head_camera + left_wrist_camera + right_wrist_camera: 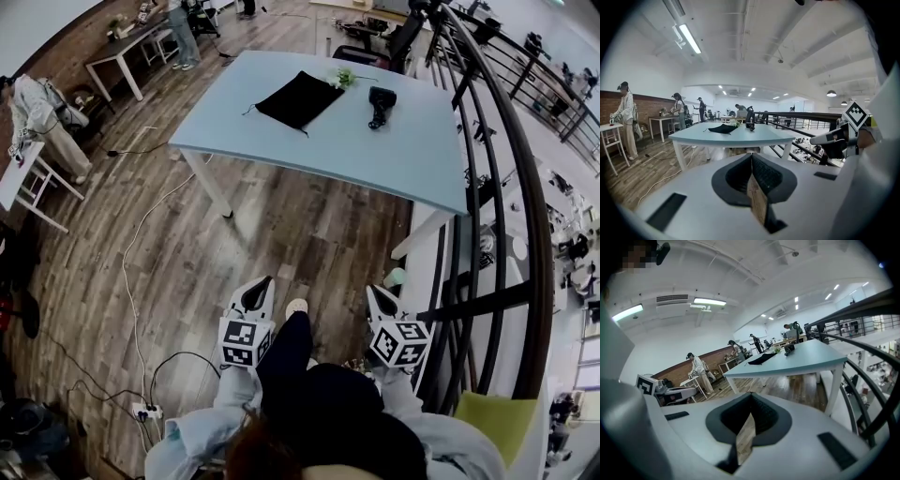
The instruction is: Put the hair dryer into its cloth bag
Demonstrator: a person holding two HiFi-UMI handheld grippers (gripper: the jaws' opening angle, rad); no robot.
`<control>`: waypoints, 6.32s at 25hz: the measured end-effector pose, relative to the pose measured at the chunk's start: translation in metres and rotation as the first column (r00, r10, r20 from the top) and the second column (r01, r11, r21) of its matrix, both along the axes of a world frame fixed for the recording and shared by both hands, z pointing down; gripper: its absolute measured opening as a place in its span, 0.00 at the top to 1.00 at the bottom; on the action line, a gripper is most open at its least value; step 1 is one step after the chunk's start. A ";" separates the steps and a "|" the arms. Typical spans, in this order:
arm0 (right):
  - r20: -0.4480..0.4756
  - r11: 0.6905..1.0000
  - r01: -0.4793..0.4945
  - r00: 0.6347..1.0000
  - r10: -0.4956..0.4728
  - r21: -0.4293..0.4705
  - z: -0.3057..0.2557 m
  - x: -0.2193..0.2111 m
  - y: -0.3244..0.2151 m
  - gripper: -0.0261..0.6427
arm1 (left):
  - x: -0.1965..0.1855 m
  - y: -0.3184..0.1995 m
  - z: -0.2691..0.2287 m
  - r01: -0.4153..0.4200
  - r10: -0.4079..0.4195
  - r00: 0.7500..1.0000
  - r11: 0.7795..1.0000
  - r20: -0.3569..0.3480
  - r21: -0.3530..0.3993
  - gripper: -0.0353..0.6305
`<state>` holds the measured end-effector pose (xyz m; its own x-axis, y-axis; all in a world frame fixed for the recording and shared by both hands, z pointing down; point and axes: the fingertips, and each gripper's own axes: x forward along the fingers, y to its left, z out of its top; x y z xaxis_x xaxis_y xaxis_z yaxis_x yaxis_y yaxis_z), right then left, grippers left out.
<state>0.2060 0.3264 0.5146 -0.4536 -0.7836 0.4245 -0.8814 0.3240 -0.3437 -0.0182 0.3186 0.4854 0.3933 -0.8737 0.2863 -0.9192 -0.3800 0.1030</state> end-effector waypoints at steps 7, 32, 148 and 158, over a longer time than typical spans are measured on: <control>-0.010 1.000 -0.018 1.000 0.018 0.008 -0.010 -0.011 -0.056 0.95 | -0.015 -0.058 -0.006 -0.005 0.005 1.000 1.000 -0.014 -0.004 0.92; -0.026 0.994 -0.098 0.995 0.099 0.050 -0.030 -0.045 -0.212 0.45 | -0.045 -0.224 -0.016 -0.093 0.093 0.995 0.995 -0.017 0.037 0.92; -0.380 0.913 -0.321 0.901 0.211 -0.254 0.118 0.114 -0.720 0.67 | -0.035 -0.710 -0.018 -0.056 0.035 0.947 0.997 0.320 0.056 0.92; -0.338 0.953 -0.254 0.923 0.187 -0.166 0.068 0.077 -0.675 0.67 | -0.137 -0.688 0.002 -0.253 0.278 0.631 0.956 0.724 -0.146 0.48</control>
